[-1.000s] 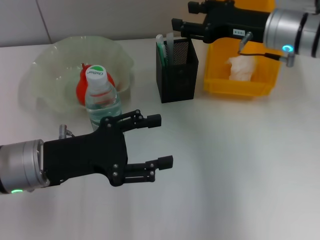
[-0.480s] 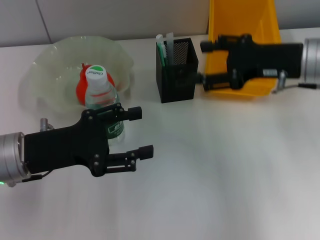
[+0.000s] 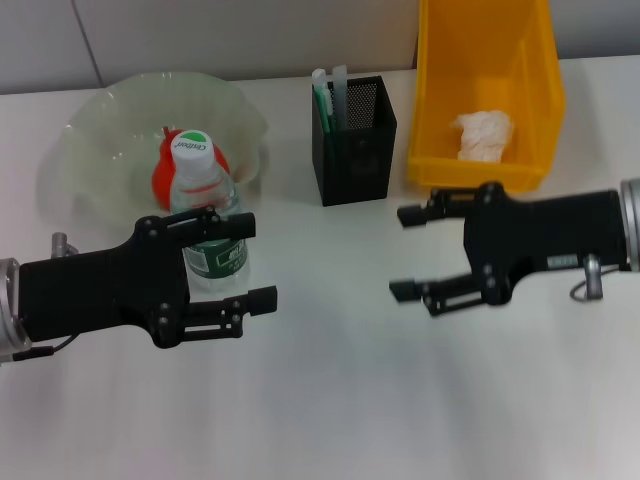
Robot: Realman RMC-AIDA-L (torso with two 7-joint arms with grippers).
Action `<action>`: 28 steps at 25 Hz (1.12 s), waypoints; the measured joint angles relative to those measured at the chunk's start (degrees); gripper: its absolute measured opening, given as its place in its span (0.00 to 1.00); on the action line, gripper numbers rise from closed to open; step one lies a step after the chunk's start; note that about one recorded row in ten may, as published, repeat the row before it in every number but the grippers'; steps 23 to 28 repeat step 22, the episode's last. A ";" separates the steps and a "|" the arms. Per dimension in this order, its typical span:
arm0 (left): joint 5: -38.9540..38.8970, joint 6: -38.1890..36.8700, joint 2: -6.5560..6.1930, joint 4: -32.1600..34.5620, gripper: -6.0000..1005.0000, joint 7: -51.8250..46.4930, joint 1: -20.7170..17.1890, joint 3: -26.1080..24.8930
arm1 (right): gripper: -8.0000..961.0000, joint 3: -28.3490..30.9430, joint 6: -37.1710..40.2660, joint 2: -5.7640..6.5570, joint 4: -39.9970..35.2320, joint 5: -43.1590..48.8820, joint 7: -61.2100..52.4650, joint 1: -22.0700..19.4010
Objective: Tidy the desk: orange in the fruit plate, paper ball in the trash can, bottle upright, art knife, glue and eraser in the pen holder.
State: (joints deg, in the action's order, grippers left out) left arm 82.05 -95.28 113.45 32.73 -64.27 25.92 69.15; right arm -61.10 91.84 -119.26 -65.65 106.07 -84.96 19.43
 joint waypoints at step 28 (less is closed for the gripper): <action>4.16 0.19 -0.08 -0.04 0.81 -0.57 -0.07 -0.77 | 0.86 -5.97 1.22 -0.28 -7.55 -0.44 0.63 -5.42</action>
